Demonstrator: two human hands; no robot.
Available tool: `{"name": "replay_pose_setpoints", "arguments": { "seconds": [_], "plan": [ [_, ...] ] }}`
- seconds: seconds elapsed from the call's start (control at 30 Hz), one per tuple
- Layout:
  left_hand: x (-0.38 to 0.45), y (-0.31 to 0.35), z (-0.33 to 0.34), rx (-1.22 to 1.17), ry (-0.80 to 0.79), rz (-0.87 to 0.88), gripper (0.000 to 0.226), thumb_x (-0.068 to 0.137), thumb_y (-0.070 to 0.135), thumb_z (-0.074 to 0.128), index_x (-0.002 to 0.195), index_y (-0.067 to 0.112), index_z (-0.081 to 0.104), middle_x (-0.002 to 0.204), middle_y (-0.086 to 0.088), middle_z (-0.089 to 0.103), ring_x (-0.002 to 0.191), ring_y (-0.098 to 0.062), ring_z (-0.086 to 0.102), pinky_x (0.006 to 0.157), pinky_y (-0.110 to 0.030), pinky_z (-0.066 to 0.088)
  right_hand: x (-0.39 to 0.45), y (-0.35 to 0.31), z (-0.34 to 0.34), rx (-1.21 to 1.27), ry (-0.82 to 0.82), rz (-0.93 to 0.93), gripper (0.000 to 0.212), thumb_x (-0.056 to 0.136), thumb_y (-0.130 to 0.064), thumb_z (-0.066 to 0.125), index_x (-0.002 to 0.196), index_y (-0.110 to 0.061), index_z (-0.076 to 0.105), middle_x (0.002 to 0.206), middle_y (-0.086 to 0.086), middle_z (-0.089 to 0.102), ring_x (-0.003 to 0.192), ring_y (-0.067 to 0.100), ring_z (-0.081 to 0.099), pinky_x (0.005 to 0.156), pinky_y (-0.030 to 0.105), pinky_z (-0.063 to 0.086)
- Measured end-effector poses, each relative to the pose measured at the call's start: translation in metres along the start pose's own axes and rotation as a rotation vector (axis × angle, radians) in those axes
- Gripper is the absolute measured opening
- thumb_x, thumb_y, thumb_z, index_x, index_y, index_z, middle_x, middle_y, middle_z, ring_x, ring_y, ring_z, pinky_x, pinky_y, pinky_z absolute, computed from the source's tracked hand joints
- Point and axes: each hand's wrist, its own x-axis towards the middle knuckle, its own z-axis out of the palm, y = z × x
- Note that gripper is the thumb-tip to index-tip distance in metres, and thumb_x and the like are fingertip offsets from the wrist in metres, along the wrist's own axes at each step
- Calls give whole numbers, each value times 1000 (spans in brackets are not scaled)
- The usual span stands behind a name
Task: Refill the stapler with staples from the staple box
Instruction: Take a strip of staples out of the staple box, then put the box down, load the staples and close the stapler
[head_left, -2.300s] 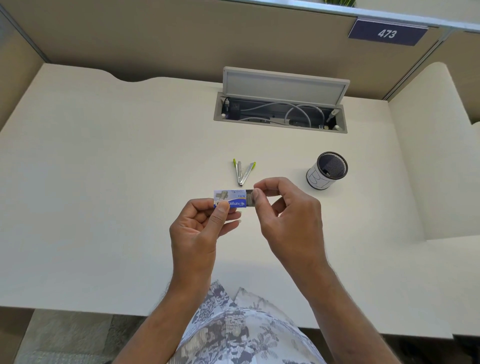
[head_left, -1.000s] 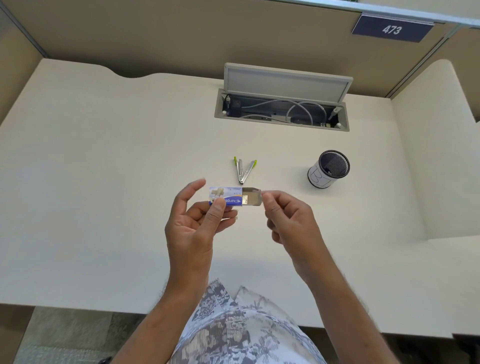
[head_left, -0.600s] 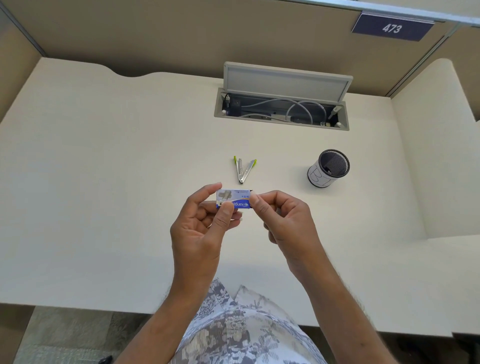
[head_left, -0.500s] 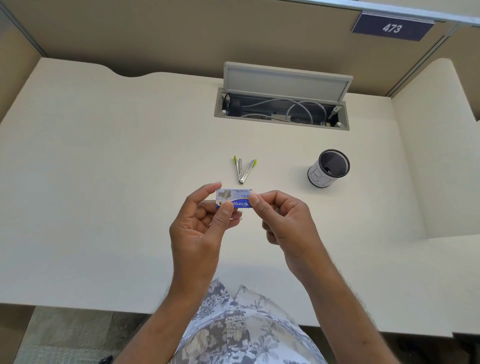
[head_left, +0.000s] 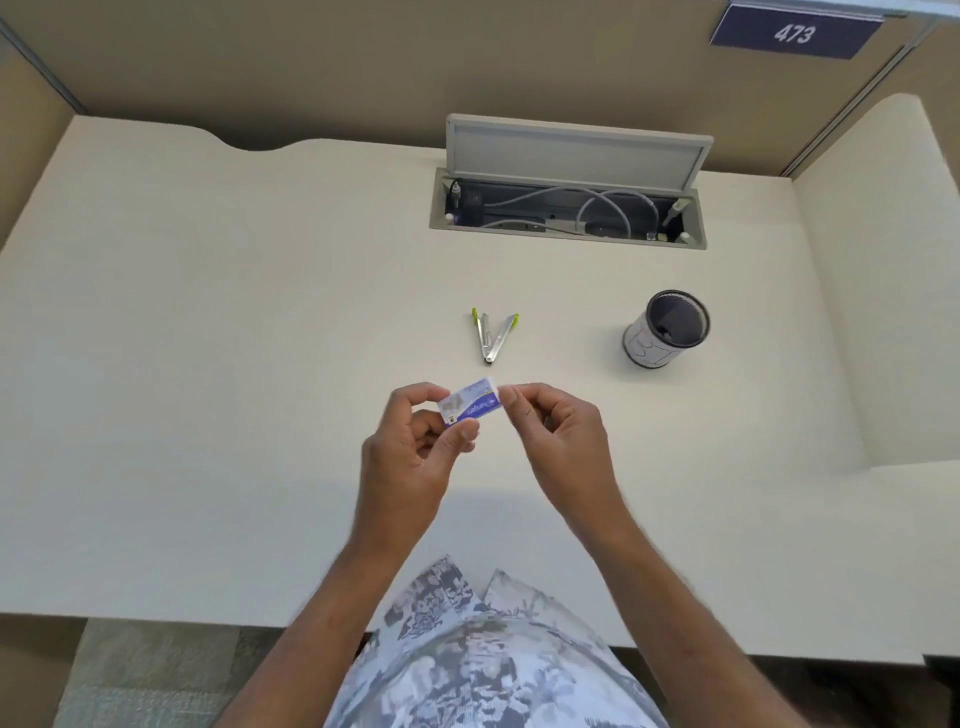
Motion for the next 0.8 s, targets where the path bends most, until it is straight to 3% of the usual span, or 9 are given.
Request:
{"name": "replay_pose_setpoints", "arguments": {
  "seconds": [0.1,0.27,0.43,0.53,0.67,0.8],
  "plan": [
    [27,-51,-6,245,79,15,27,91,30,79,110,33,59,80,6,76,72,-10,71,66,-25,55,10,23,7,-52,15,158,15,100,-24,63,108,-19,74,65,0,45,55,10,36,56,26,34],
    [91,-123,-17,520,279,-82,28,88,18,84,104,6,65,93,-11,66,87,-35,62,79,-49,52,2,51,-1,68,-44,505,21,96,4,51,99,-15,59,87,6,59,70,16,55,53,26,46],
    [160,-145,-14,617,428,-201,34,88,29,83,105,5,66,111,-14,65,105,-40,60,88,-48,42,-6,72,-13,124,-32,615,31,91,20,40,97,-5,57,87,13,63,73,24,61,50,28,48],
    [198,-144,-14,645,472,-231,36,88,30,83,107,5,66,113,-16,64,107,-39,60,88,-47,40,2,79,-14,172,-42,622,26,97,20,39,98,1,57,82,16,63,70,28,62,46,28,50],
    [224,-145,-16,680,482,-246,37,88,32,82,108,5,66,114,-16,63,108,-40,59,86,-46,40,13,81,-11,185,-61,648,23,98,18,42,99,4,59,82,17,64,73,32,63,53,35,50],
    [225,-149,-18,726,492,-257,56,81,37,89,118,4,63,117,-18,61,108,-40,59,86,-49,42,23,78,-5,187,-63,658,21,99,15,43,100,1,60,83,16,64,75,30,63,55,35,49]
  ]
}}
